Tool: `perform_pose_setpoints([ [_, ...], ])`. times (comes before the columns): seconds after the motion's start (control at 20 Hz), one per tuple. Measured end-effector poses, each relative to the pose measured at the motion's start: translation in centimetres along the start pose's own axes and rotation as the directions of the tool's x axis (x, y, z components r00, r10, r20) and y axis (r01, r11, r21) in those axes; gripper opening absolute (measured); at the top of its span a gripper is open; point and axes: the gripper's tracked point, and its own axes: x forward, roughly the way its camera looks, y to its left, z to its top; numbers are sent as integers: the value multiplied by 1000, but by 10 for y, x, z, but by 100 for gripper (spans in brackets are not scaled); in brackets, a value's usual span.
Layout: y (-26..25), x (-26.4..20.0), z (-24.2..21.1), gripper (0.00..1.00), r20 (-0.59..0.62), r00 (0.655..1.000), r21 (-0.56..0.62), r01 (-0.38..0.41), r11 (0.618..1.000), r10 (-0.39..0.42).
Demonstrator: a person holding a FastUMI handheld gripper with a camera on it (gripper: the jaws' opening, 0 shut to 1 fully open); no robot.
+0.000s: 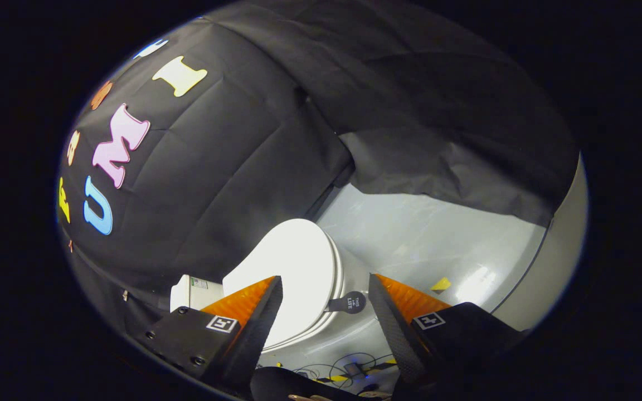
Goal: Open the toilet lid.
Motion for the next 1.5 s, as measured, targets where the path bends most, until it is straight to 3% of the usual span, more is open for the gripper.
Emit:
perform_pose_setpoints([
  [0.3, -42, 45, -34, 98, -115, 993, 114, 41, 993, -28],
  [0.55, -55, 80, -64, 97, -209, 978, 208, 27, 978, 18],
  [0.75, -58, 100, -87, 87, -263, 964, 269, 31, 963, 42],
  [0.9, -53, 111, -91, 74, -279, 958, 270, 17, 963, 62],
  [1.1, -56, 112, -90, 33, -286, 956, 280, 13, 960, 70],
  [1.2, -55, 111, -87, 21, -266, 960, 273, -18, 962, 94],
  [1.25, -56, 105, -65, 20, -224, 970, 275, -27, 961, 91],
  [1.3, -51, 112, -85, 5, -249, 963, 261, -34, 965, 101],
  [1.5, -46, 105, -84, 5, -235, 967, 213, -50, 976, 101],
])
